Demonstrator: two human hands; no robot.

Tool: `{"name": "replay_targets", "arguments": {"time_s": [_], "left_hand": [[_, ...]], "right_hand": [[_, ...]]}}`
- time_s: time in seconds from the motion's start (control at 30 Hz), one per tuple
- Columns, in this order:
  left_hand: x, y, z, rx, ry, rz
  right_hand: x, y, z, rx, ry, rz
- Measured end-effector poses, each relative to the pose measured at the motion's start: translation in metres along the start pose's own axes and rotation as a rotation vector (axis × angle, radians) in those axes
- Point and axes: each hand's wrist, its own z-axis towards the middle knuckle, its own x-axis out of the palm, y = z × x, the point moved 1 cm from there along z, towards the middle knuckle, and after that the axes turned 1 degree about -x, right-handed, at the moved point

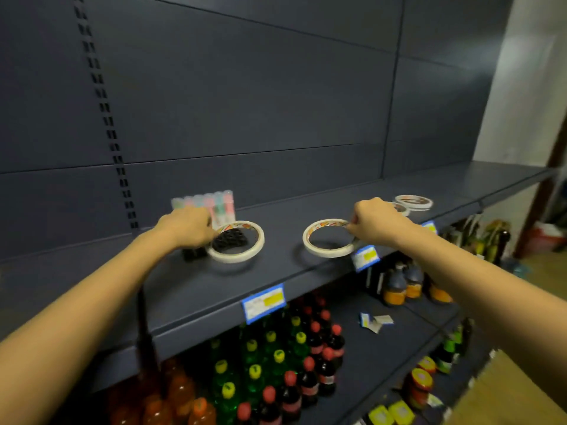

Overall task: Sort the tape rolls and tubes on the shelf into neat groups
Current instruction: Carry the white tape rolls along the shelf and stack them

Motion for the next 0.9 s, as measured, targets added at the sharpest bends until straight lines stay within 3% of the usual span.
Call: {"name": "replay_targets", "arguments": {"time_s": [0.47,0.9], "left_hand": [[0.022,-0.214,0.059,0.147,-0.048,-0.039],[0.053,-0.323,0.183,0.167,-0.086,-0.032]], "right_hand": [[-0.012,-0.203,0.004,0.185,-0.013,0.035],[-0.002,-0.308,0.121,0.220,-0.016,0.042]]}}
